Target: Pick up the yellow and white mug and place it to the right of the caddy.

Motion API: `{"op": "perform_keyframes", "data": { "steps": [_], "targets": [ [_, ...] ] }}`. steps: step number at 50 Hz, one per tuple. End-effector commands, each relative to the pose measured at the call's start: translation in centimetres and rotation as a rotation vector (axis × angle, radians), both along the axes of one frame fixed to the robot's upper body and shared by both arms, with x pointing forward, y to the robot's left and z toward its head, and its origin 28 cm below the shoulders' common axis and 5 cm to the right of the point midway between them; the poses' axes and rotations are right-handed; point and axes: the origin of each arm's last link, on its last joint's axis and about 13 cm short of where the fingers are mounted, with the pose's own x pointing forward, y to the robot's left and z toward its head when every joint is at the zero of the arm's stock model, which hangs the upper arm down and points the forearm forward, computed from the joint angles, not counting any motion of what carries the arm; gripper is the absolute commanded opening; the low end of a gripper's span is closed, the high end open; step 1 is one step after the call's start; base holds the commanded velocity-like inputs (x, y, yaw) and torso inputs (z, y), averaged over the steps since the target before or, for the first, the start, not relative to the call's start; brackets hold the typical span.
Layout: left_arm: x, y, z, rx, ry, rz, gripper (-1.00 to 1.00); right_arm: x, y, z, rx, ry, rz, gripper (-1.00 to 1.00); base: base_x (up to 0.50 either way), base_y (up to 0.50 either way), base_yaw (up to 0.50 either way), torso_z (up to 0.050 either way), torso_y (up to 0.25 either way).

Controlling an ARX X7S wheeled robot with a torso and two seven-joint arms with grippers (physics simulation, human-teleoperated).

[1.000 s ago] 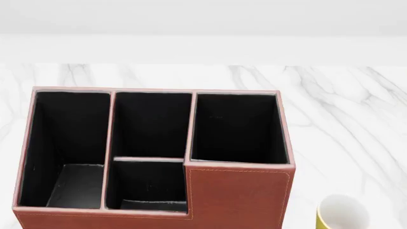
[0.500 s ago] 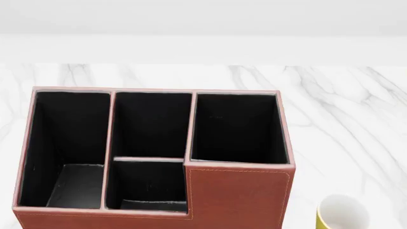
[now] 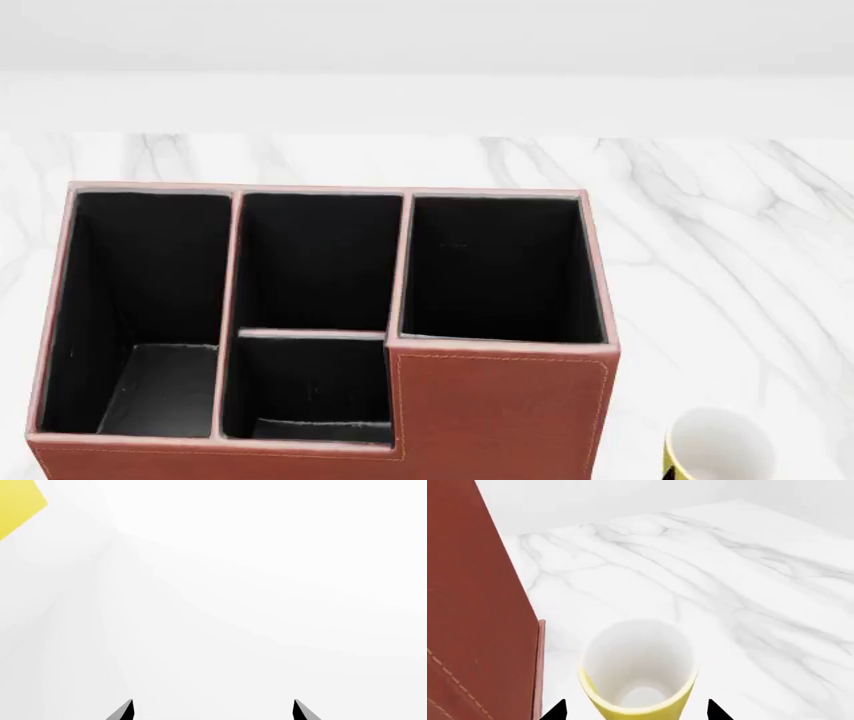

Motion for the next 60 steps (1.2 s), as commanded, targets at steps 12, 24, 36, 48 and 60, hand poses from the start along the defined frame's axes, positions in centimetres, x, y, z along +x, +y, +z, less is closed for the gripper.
{"op": "perform_keyframes", "data": {
  "steps": [12,24,36,48,60],
  "targets": [
    [0.0,0.0,0.0,0.000,0.001,-0.001,1.00,-1.3,0.1,4.3,-0.041,-0.133,0.004,1.00,0.00,0.00,0.00,0.000,0.000],
    [0.0,0.0,0.0,0.001,0.003,-0.001,1.00,-1.9,-0.1,5.6,-0.044,-0.180,-0.016,1.00,0.00,0.00,0.00,0.000,0.000],
    [0.1,0.0,0.0,0.000,0.003,-0.002,1.00,-3.2,-0.2,8.1,-0.048,-0.269,-0.042,1.00,0.00,0.00,0.00,0.000,0.000],
    [0.0,0.0,0.0,0.001,0.004,-0.003,1.00,-5.2,0.4,11.7,-0.093,-0.391,-0.042,1.00,0.00,0.00,0.00,0.000,0.000],
    [0.2,-0.1,0.0,0.000,0.006,-0.006,1.00,-6.8,1.0,14.1,-0.119,-0.485,-0.039,1.00,0.00,0.00,0.00,0.000,0.000]
  ]
}}
